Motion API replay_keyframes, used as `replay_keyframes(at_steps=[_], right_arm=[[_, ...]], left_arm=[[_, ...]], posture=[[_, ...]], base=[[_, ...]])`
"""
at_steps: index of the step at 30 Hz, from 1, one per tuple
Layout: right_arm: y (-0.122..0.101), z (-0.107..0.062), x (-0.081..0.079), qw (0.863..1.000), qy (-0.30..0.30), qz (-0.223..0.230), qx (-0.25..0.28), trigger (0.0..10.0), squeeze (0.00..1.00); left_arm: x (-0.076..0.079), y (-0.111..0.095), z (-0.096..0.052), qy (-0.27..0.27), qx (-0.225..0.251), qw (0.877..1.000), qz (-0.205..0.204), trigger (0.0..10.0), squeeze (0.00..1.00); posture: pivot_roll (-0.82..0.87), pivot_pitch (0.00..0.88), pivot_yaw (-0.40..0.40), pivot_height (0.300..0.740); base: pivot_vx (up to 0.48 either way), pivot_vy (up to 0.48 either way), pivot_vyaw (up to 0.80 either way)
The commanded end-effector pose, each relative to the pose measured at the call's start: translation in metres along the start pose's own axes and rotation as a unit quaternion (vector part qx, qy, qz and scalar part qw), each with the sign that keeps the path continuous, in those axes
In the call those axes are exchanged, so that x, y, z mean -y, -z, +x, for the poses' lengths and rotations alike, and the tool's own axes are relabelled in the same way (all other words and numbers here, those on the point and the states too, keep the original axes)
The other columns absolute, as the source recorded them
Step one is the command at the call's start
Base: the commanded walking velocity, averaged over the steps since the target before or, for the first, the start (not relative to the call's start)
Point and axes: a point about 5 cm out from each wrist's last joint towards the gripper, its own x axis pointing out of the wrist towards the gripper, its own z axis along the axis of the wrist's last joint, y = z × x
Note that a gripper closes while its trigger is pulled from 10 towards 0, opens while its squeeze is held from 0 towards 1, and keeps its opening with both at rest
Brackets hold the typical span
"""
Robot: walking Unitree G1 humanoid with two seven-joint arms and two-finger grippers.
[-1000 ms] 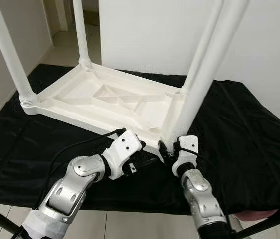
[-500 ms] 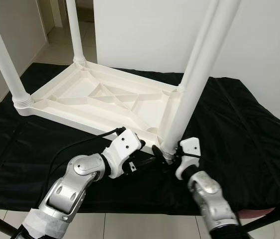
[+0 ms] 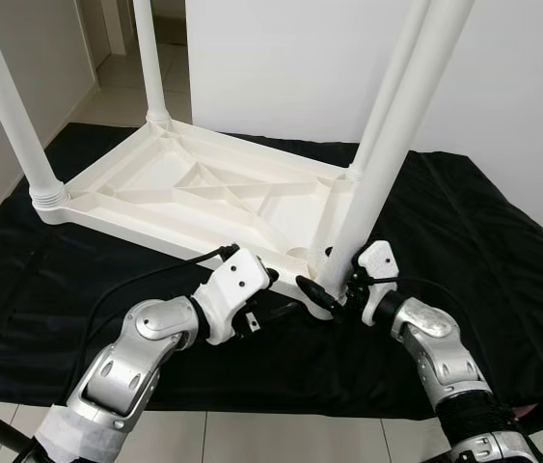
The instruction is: Building children table
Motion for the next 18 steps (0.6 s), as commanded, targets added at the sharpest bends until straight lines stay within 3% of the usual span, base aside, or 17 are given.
replay_keyframes(at_steps=[1,2,3,4,6,7,8,17,18], right_arm=[[0.001,0.001,0.002,1.0,-0.009,-0.006,-0.003,10.0,0.0],[0.002,0.007,0.0,1.0,-0.02,-0.015,-0.007,10.0,0.0],[0.002,0.011,-0.001,0.999,-0.032,-0.017,-0.008,6.1,0.0],[0.002,0.011,-0.001,0.999,-0.032,-0.017,-0.008,6.1,0.0],[0.004,0.015,-0.003,0.999,-0.05,-0.011,-0.012,1.5,0.0],[0.004,0.015,-0.003,0.999,-0.05,-0.011,-0.012,1.5,0.0],[0.004,0.016,-0.003,0.999,-0.053,-0.007,-0.011,0.0,0.0],[0.007,0.014,-0.01,0.999,-0.045,0.022,-0.003,0.0,0.0],[0.005,0.015,-0.015,0.999,-0.026,0.037,0.003,10.0,0.0]], left_arm=[[0.004,0.0,0.001,0.02,0.001,1.0,0.0,10.0,0.0],[0.005,0.0,0.001,0.022,0.0,1.0,-0.001,10.0,0.0],[0.005,0.0,0.002,0.023,0.0,1.0,-0.001,10.0,0.0],[0.005,0.0,0.002,0.023,0.0,1.0,-0.001,10.0,0.0],[0.006,0.0,0.002,0.025,0.0,1.0,0.0,10.0,0.0],[0.006,0.0,0.002,0.025,0.0,1.0,0.0,10.0,0.0],[0.005,-0.001,0.002,0.023,0.001,1.0,0.001,10.0,0.0],[0.004,-0.002,0.004,0.014,0.006,1.0,-0.001,10.0,0.0],[0.004,-0.002,0.005,0.012,0.006,1.0,-0.002,10.0,0.0]], posture=[[-0.02,0.0,-0.039,0.74],[-0.02,0.0,-0.04,0.74],[-0.01,0.0,-0.044,0.74],[-0.01,0.0,-0.044,0.74],[0.0,0.0,-0.048,0.74],[0.0,0.0,-0.048,0.74],[0.0,0.0,-0.048,0.74],[0.0,0.0,-0.064,0.74],[0.01,0.0,-0.075,0.74]], base=[[0.0,0.0,0.0],[0.0,0.0,0.0],[0.0,0.0,0.0],[0.0,0.0,0.0],[0.0,0.0,0.0],[0.0,0.0,0.0],[0.0,0.0,0.0],[0.0,0.0,0.0],[0.0,0.0,0.0]])
